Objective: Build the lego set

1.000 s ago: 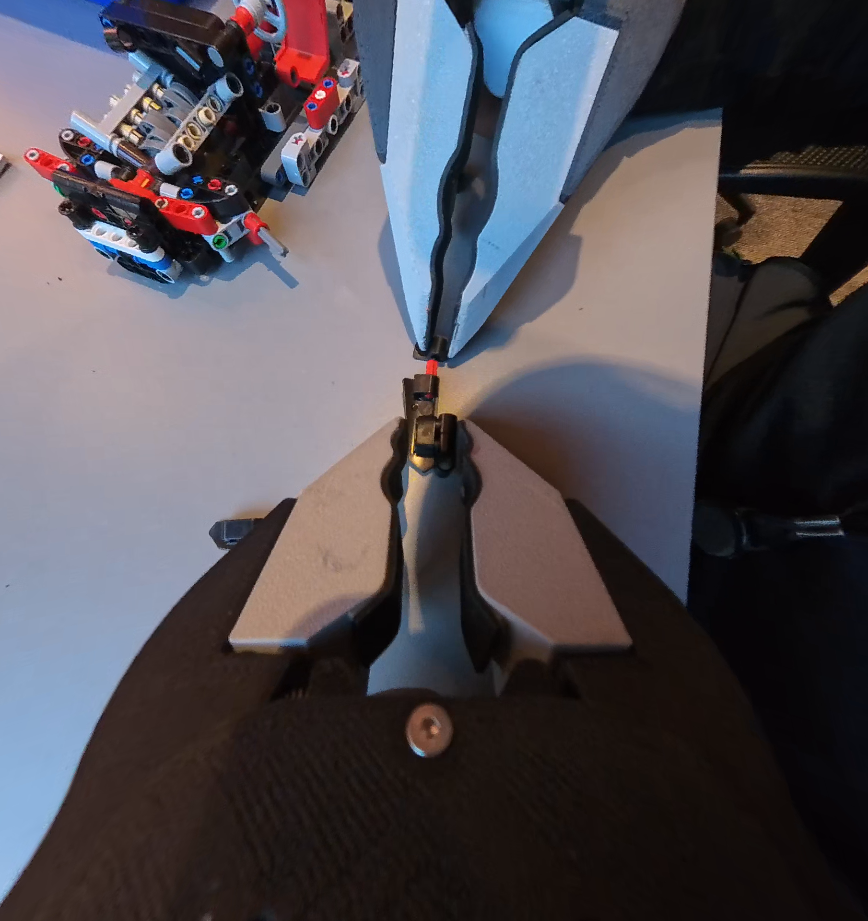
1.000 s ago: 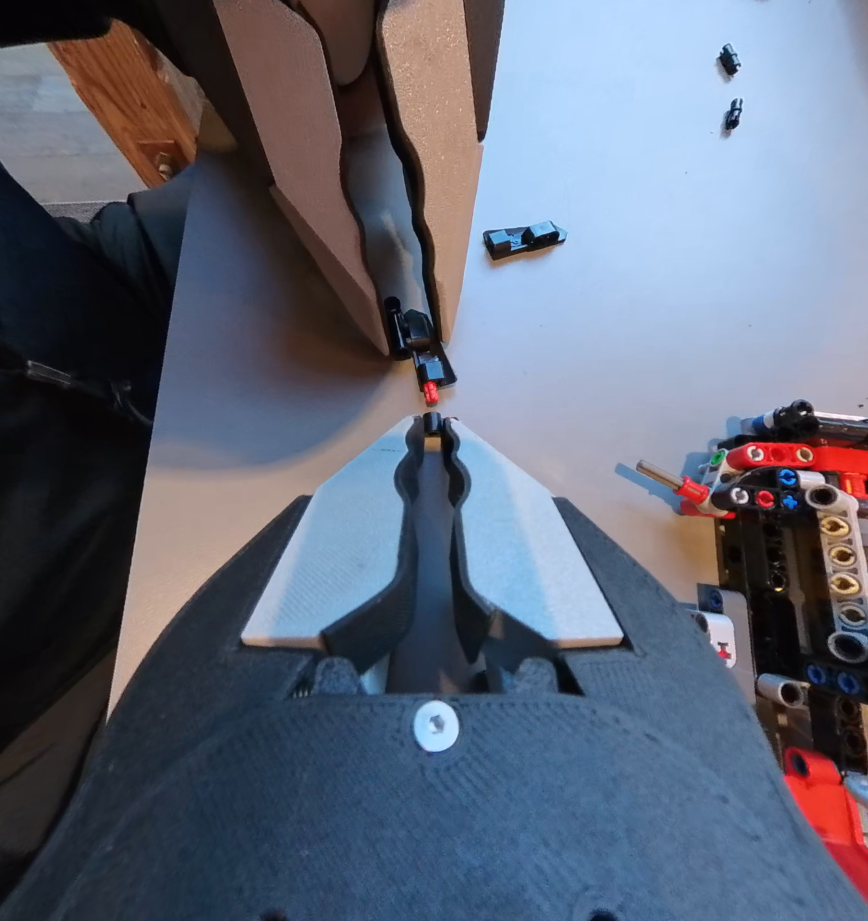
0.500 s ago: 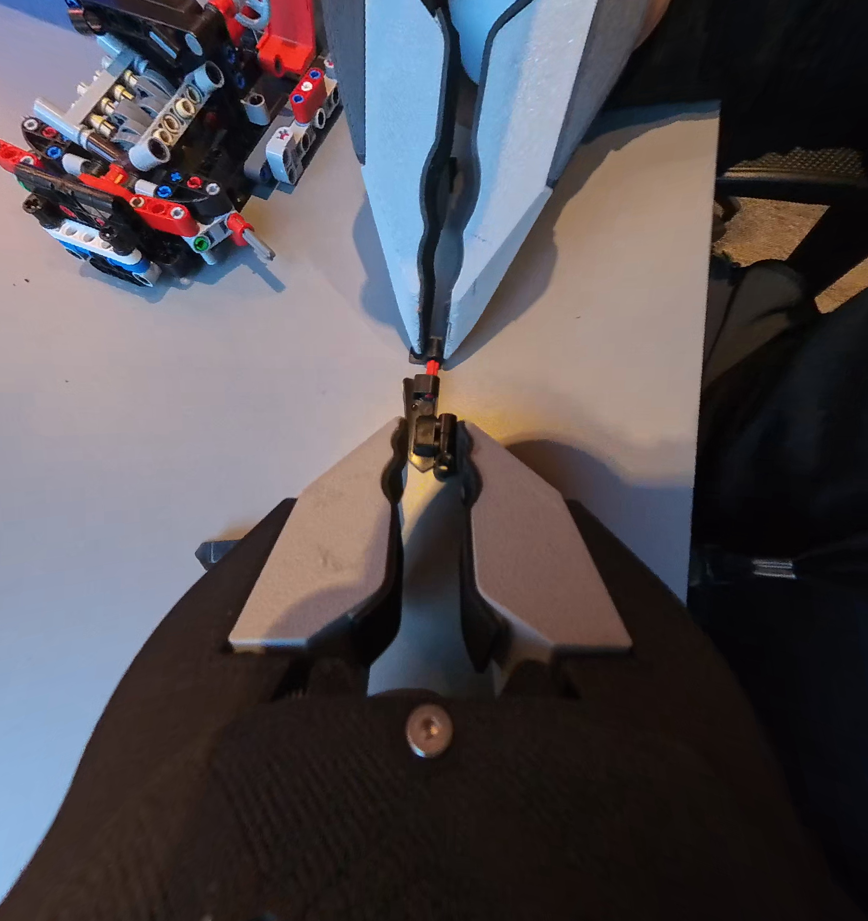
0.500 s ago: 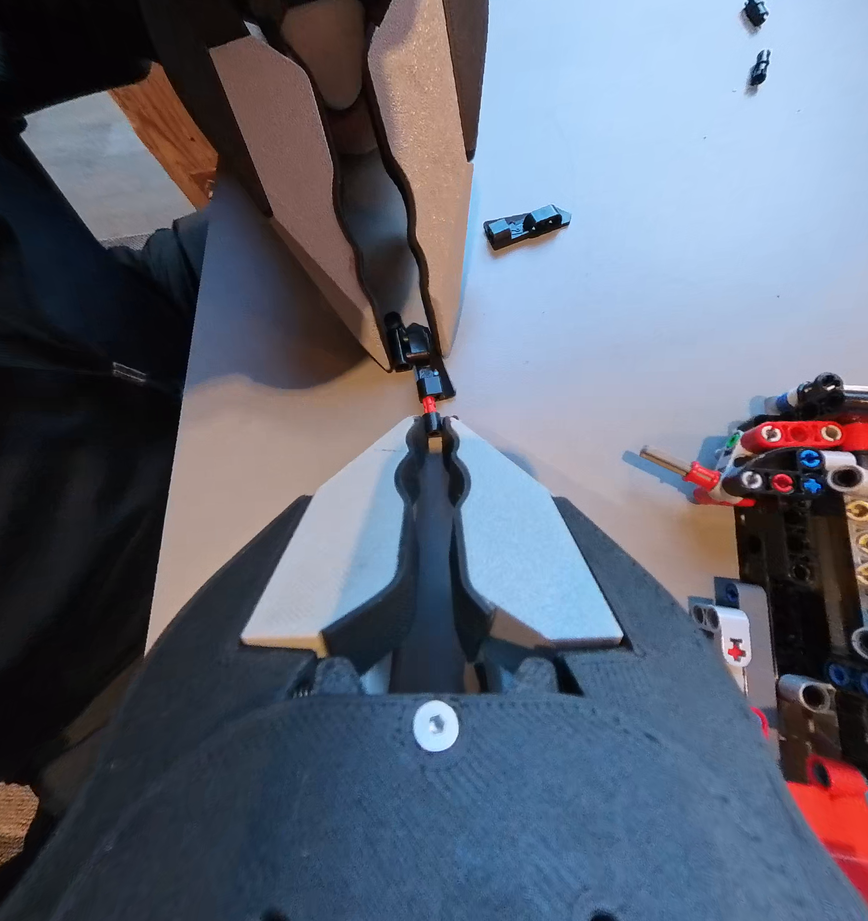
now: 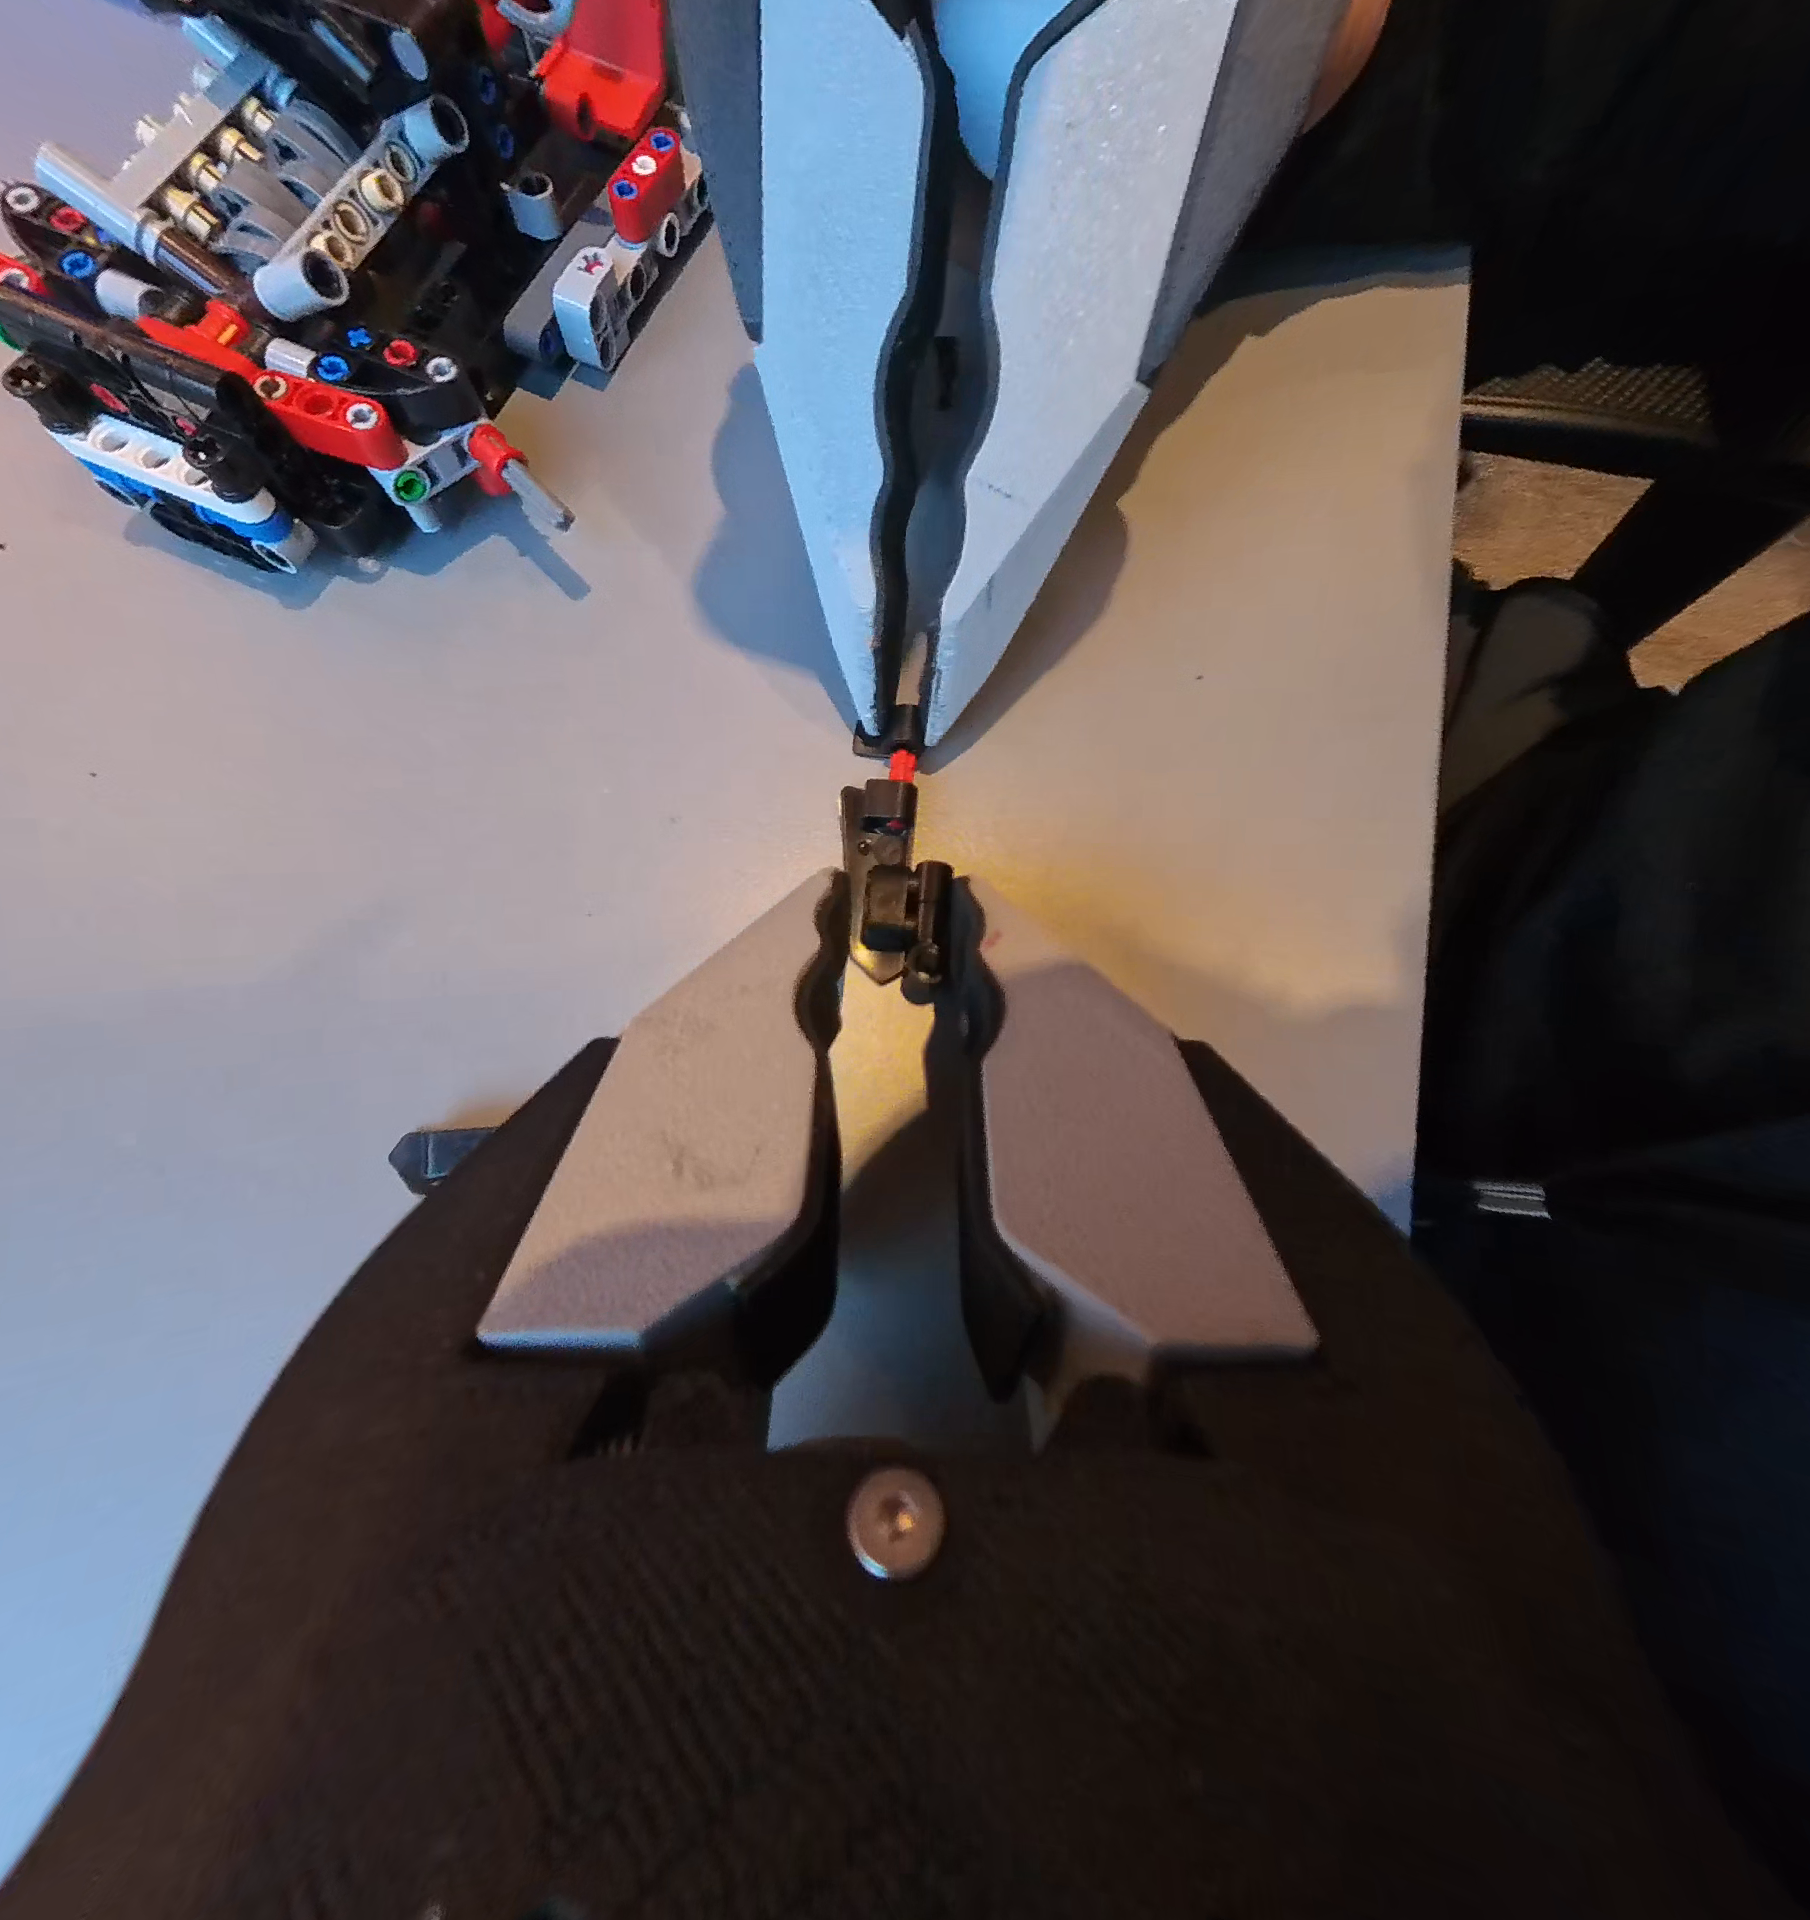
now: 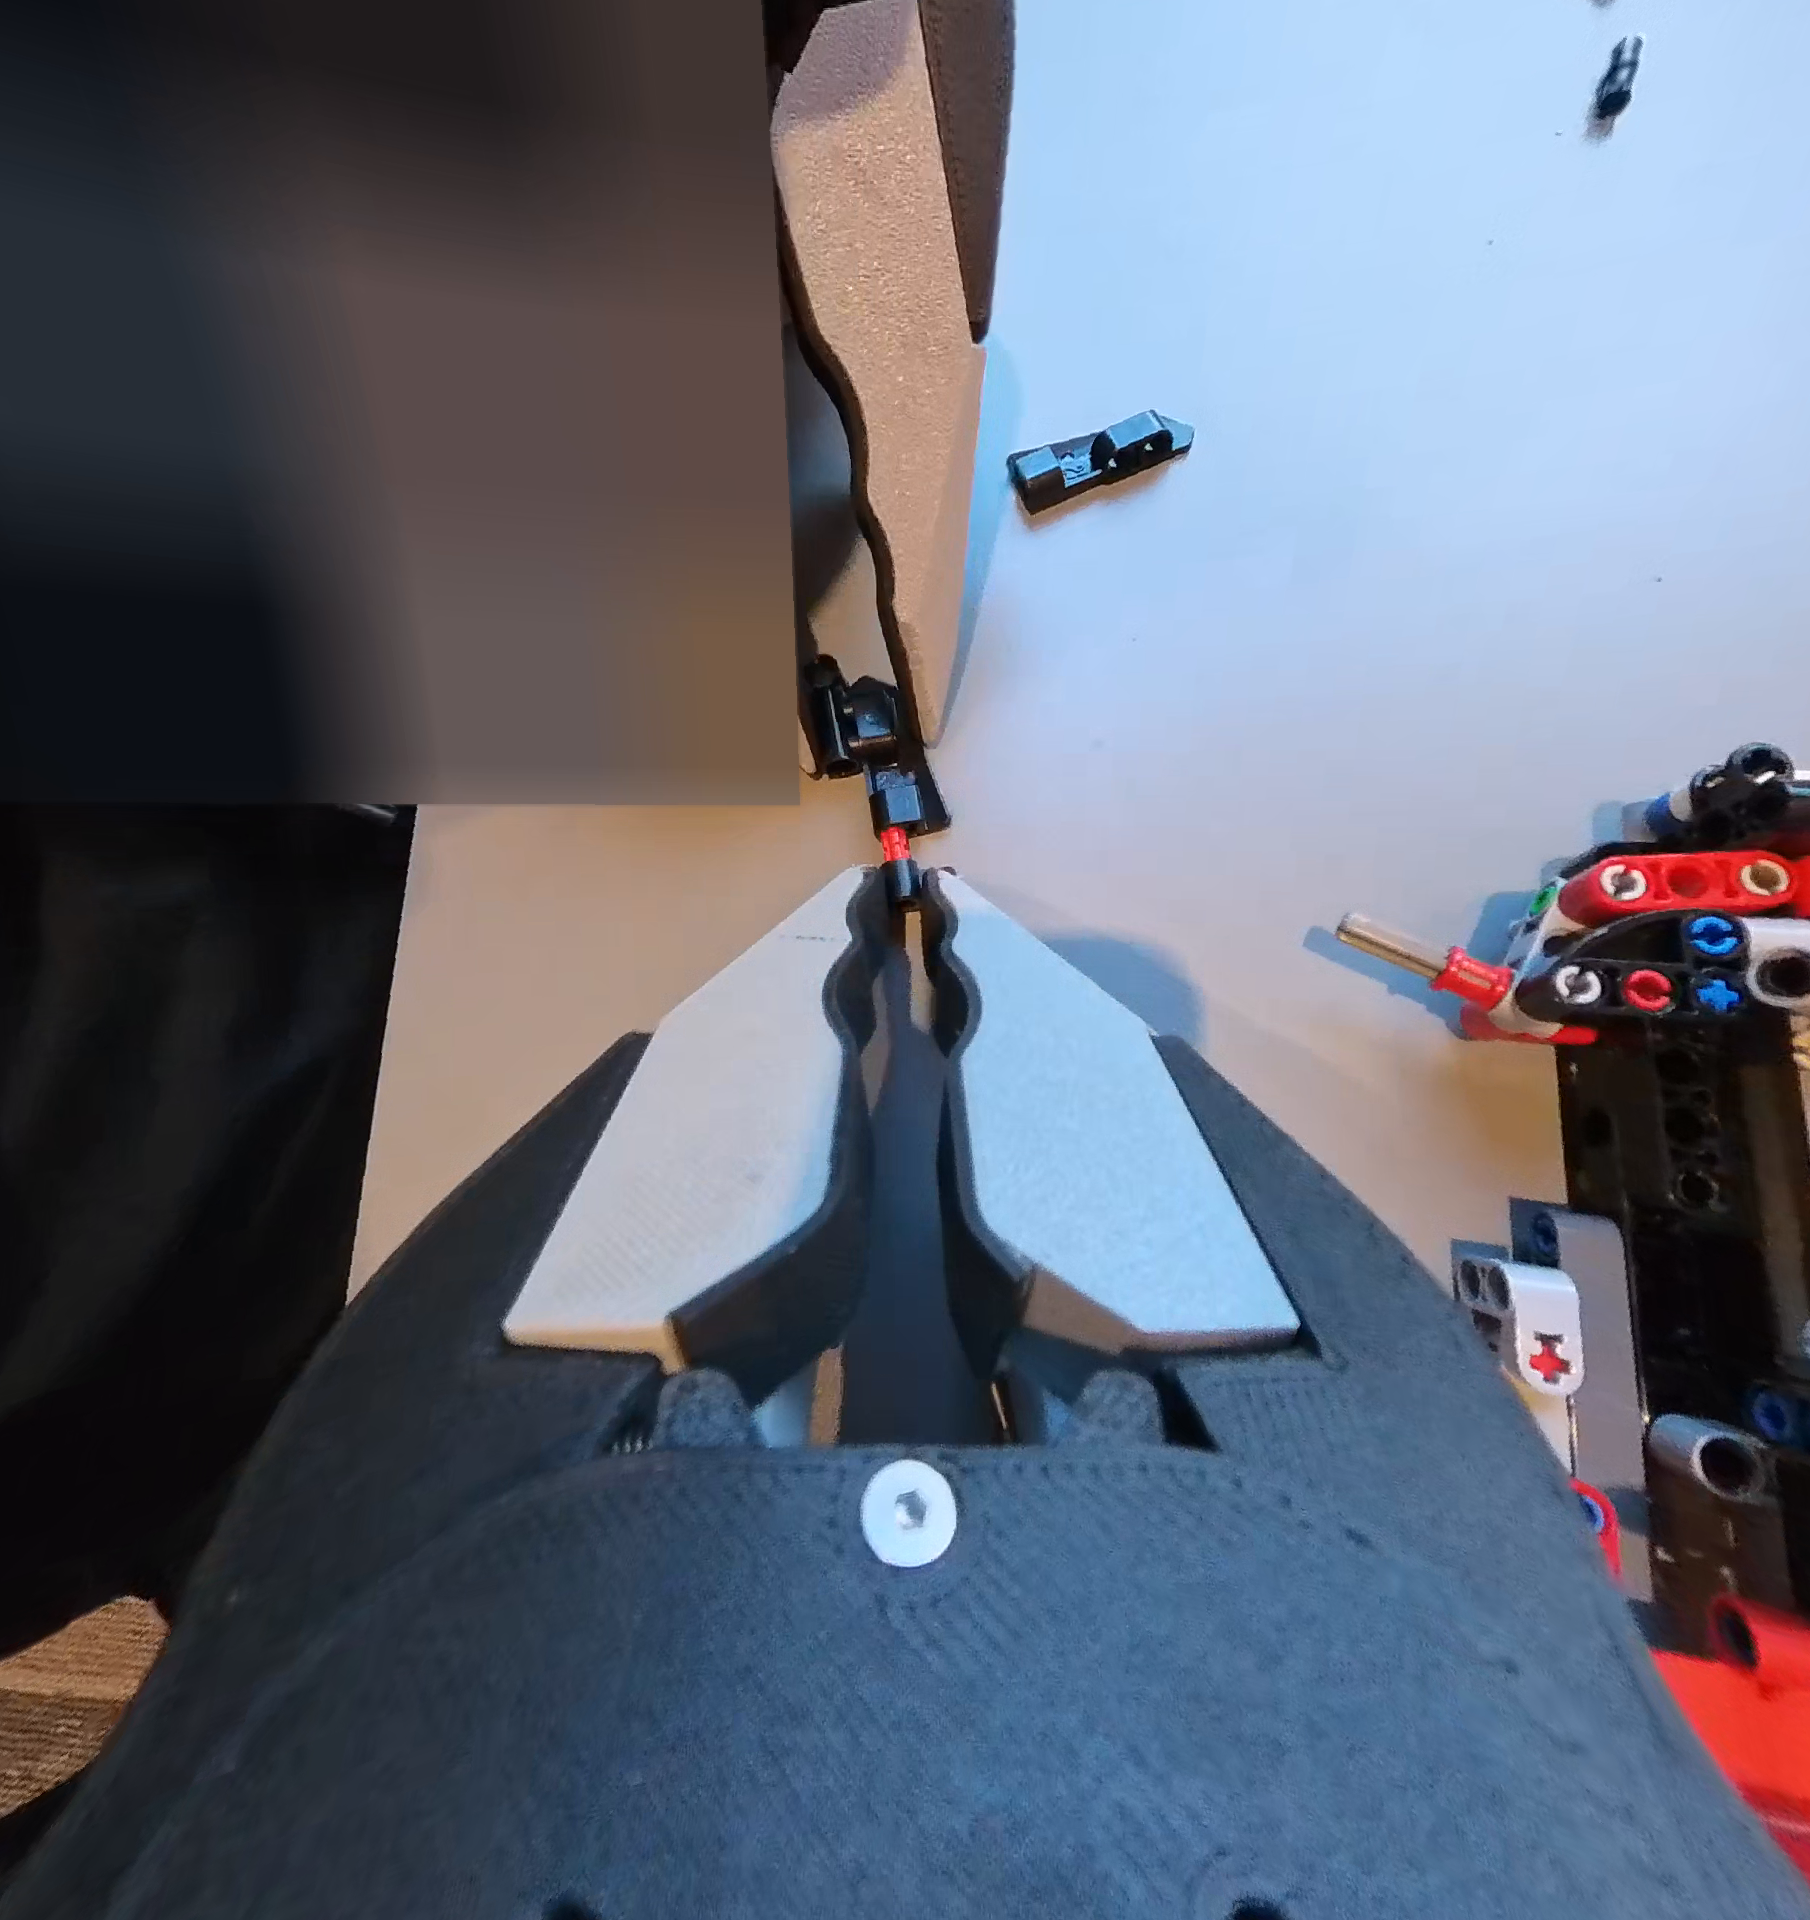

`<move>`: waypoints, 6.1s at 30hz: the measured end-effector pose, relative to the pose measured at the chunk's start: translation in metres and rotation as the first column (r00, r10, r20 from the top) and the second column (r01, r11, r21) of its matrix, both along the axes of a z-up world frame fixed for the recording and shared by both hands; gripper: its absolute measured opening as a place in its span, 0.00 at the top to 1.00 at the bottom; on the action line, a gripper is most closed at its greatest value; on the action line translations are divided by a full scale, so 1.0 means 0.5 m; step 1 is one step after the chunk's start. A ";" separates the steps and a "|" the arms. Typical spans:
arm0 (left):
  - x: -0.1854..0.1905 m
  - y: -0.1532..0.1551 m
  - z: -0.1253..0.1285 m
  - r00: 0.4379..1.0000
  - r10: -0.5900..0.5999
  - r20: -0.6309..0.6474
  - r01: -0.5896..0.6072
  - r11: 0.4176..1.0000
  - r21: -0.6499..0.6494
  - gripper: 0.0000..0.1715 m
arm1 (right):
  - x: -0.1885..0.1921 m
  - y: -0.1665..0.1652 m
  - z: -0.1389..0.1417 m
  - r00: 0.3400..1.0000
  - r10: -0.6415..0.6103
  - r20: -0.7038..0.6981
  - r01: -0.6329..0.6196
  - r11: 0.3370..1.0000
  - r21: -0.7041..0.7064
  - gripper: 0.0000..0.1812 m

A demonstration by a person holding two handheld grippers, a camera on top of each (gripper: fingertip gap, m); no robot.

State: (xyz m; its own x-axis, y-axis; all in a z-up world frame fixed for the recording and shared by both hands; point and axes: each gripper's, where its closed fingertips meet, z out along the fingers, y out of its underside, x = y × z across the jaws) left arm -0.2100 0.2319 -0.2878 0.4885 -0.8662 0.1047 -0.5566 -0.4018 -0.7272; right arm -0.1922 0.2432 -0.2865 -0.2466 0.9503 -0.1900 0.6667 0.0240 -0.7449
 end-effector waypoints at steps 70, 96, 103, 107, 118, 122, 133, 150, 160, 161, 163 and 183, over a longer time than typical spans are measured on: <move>0.020 0.010 0.001 0.982 -0.188 -0.018 0.188 0.981 0.044 0.93 | -0.011 0.000 -0.003 0.993 0.109 -0.053 -0.097 0.977 0.190 0.98; 0.023 0.011 0.002 0.971 -0.236 0.025 0.237 0.971 -0.029 0.93 | 0.007 -0.003 -0.008 0.987 0.160 0.006 -0.158 0.964 0.216 1.00; 0.026 0.017 0.003 0.979 -0.201 0.018 0.201 0.980 -0.009 0.93 | 0.076 0.051 0.034 0.995 -0.046 -0.085 0.062 0.978 0.198 1.00; 0.023 0.014 0.003 0.980 -0.199 0.017 0.199 0.980 -0.009 0.88 | 0.181 0.081 0.042 0.975 -0.203 -0.086 0.217 0.954 0.205 0.92; 0.017 -0.002 0.004 0.989 -0.148 0.001 0.148 0.989 -0.002 0.83 | 0.169 0.089 -0.007 0.984 -0.173 -0.038 0.177 0.948 0.263 0.90; 0.018 0.003 0.000 0.993 -0.116 -0.016 0.117 0.993 0.017 0.87 | 0.154 0.067 -0.007 0.991 -0.127 -0.034 0.132 0.957 0.258 0.97; 0.011 -0.016 0.006 0.984 -0.172 -0.053 0.175 0.983 0.056 0.84 | 0.114 -0.008 -0.005 0.978 -0.208 -0.032 0.210 0.950 0.232 0.97; 0.248 -0.023 -0.003 0.918 -0.391 -0.069 0.396 0.913 0.093 0.91 | 0.272 -0.043 0.009 0.836 -0.543 -0.077 0.545 0.808 0.223 0.97; 0.351 -0.037 -0.003 0.798 -0.600 -0.054 0.602 0.794 0.087 0.91 | 0.366 -0.092 0.008 0.612 -0.767 -0.191 0.791 0.587 0.172 0.97; 0.356 -0.040 -0.003 0.787 -0.615 -0.053 0.617 0.782 0.085 0.91 | 0.373 -0.097 0.005 0.587 -0.788 -0.185 0.809 0.566 0.159 0.97; 0.366 -0.044 -0.003 0.763 -0.645 -0.052 0.647 0.758 0.084 0.91 | 0.394 -0.103 0.003 0.526 -0.831 -0.180 0.850 0.505 0.149 0.97; 0.386 -0.072 -0.002 0.667 -0.741 -0.075 0.743 0.655 0.135 0.92 | 0.381 -0.124 -0.001 0.439 -0.880 -0.180 0.887 0.393 0.241 0.98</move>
